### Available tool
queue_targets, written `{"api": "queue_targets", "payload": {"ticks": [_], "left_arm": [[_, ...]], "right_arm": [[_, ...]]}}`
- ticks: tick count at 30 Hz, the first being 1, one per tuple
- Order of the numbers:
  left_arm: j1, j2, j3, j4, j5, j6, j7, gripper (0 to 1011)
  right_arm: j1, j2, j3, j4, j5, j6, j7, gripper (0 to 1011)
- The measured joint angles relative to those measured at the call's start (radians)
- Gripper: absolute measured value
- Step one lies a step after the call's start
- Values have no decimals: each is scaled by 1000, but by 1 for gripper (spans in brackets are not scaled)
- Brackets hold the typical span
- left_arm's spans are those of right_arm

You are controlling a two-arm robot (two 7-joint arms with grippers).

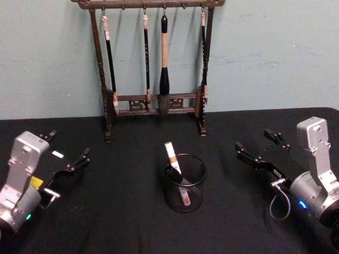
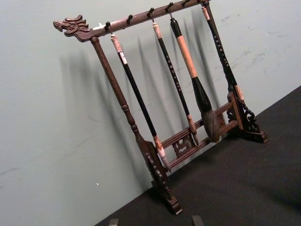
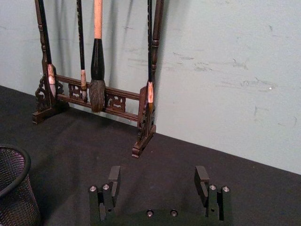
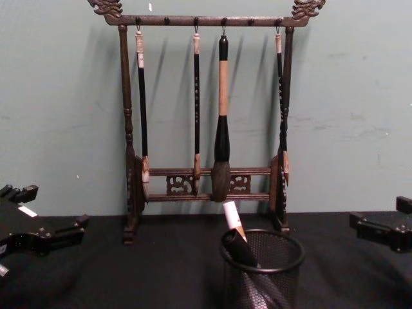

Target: Pick up the water-based marker from the table and place it into the pen holder.

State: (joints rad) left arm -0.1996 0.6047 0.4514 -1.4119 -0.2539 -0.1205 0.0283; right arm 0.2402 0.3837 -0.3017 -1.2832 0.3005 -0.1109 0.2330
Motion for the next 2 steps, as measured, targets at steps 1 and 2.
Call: {"api": "queue_targets", "payload": {"ticks": [1, 2], "left_arm": [[0, 0, 0, 0, 0, 0, 0, 1008], [0, 0, 0, 0, 0, 0, 0, 1006]], "right_arm": [[0, 0, 0, 0, 0, 0, 0, 1002], [0, 0, 0, 0, 0, 0, 0, 1002]]}}
